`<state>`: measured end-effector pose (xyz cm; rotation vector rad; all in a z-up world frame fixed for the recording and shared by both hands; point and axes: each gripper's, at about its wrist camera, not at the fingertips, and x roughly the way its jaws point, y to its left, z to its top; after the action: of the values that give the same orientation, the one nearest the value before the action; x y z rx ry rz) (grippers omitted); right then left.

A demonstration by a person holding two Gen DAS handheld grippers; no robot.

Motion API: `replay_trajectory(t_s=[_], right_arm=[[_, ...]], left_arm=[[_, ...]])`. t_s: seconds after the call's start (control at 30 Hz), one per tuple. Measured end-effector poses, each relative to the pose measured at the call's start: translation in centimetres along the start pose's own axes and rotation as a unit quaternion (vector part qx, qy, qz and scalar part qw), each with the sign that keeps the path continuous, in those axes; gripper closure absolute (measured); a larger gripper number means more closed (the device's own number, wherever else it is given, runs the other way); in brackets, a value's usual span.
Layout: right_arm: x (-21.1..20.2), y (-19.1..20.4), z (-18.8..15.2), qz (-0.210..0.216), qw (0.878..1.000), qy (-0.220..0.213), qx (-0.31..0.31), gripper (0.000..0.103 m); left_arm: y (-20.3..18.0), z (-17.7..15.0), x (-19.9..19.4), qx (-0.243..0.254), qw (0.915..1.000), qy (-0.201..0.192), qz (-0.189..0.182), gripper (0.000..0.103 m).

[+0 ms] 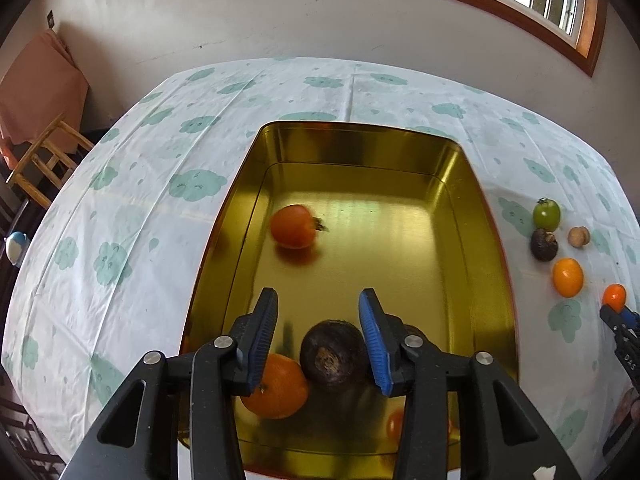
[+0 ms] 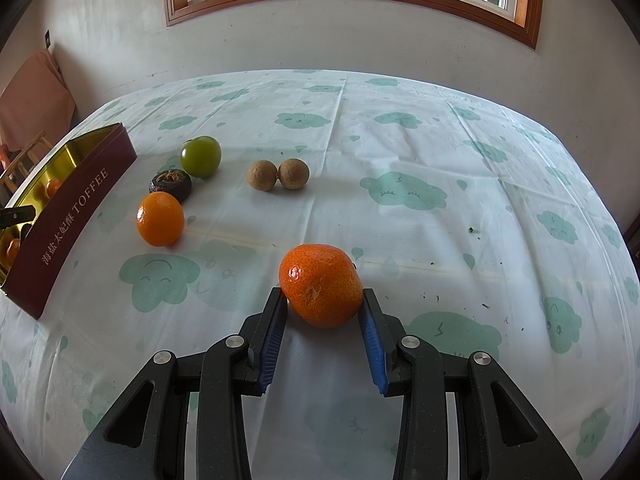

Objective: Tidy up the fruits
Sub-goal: 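Withdraw the open left tool from the tin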

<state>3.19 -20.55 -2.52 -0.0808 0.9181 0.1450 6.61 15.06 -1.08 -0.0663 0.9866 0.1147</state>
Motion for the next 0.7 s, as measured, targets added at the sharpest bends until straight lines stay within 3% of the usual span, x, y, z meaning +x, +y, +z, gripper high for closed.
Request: replay_trajectory(t_s=[0.7], right_arm=[[0.1,0.2,0.0,-0.003,1.000,0.000,-0.001,0.065]], left_arm=[[-0.9,-2.6,-4.6,0.001,0.9995,-0.023,-0.022,0.040]])
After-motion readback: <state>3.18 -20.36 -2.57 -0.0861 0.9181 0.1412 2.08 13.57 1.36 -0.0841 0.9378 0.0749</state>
